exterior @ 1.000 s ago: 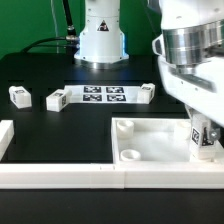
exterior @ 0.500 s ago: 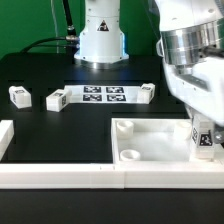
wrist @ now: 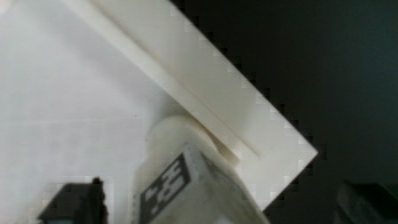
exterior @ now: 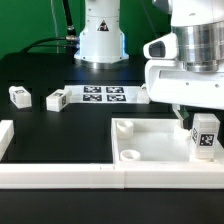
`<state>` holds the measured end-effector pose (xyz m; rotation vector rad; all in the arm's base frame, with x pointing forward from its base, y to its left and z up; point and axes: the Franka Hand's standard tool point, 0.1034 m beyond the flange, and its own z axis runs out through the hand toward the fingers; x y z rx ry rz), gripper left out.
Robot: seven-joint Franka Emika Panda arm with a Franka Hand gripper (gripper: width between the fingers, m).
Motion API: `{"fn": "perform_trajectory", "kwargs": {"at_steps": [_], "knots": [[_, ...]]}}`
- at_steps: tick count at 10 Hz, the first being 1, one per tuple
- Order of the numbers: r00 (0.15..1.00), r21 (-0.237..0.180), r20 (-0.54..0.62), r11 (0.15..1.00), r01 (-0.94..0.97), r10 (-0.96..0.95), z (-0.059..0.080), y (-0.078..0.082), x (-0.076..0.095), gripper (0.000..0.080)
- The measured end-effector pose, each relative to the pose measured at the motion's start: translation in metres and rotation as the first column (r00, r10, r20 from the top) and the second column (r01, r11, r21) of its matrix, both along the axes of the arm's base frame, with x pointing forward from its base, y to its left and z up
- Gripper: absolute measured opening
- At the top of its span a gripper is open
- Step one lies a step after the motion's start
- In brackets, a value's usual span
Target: Assemble square table
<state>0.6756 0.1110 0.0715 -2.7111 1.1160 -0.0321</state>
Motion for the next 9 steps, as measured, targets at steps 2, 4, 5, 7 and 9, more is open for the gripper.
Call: {"fn": "perform_trajectory", "kwargs": {"at_steps": [2, 4, 5, 7, 9], "knots": [[0.964, -0.069, 0.025, 0.962, -0.264, 0.267, 0.0017, -0.0011, 0.0003, 0.0649], [0.811, -0.17, 0.035, 0.803, -0.572, 0.584, 0.0052, 0.0021, 0.0039, 0.0649], [0.831, -0.158, 0.037, 0.824, -0.543, 0.555, 0.0046, 0.0017, 0.0034, 0.0649], [0.837, -0.157, 0.036, 0.83, -0.535, 0.546, 0.0046, 0.0018, 0.0034, 0.0426], [0.894, -0.147, 0.027, 0.886, -0.439, 0.447, 0.0035, -0.0046, 0.0032, 0.0304]]}}
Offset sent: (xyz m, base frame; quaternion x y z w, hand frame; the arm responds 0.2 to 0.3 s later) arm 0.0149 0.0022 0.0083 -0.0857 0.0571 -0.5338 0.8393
